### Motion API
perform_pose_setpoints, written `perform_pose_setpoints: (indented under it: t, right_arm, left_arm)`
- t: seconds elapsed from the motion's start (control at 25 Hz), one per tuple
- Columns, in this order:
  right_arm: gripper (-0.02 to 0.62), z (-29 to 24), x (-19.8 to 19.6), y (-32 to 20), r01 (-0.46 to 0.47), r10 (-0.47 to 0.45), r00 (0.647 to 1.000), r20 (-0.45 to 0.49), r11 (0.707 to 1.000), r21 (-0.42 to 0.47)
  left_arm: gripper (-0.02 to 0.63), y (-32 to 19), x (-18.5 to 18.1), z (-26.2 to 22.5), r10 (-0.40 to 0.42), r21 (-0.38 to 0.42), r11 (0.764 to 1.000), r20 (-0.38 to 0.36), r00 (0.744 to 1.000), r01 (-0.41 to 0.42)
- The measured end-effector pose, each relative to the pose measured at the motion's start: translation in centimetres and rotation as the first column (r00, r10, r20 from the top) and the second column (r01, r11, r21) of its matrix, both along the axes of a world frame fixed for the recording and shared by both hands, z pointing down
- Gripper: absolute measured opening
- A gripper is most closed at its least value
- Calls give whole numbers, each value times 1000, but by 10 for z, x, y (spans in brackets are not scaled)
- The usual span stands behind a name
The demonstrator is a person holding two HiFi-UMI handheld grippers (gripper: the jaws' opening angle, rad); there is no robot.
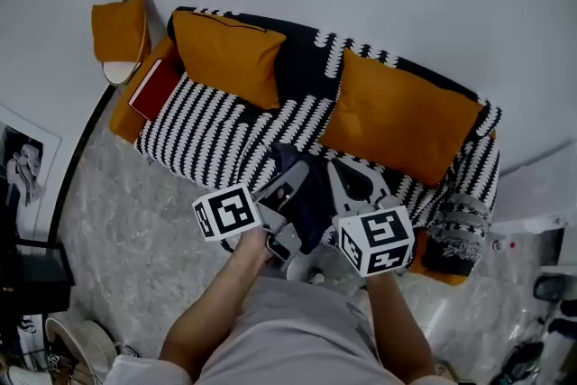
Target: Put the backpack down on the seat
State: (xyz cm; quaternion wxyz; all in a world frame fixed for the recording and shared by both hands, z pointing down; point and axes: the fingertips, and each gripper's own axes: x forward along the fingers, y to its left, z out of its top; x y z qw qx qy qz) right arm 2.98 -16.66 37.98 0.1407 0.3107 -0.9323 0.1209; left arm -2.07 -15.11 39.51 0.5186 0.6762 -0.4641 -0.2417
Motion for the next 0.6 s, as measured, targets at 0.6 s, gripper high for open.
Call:
perform_pose_setpoints:
  t: [0.6]
  right_arm:
    - [2, 25, -92, -121, -120, 117, 992, -41, 991, -59]
  left_arm:
    - [12, -122, -81, 35, 181, -52, 982, 7, 983, -181]
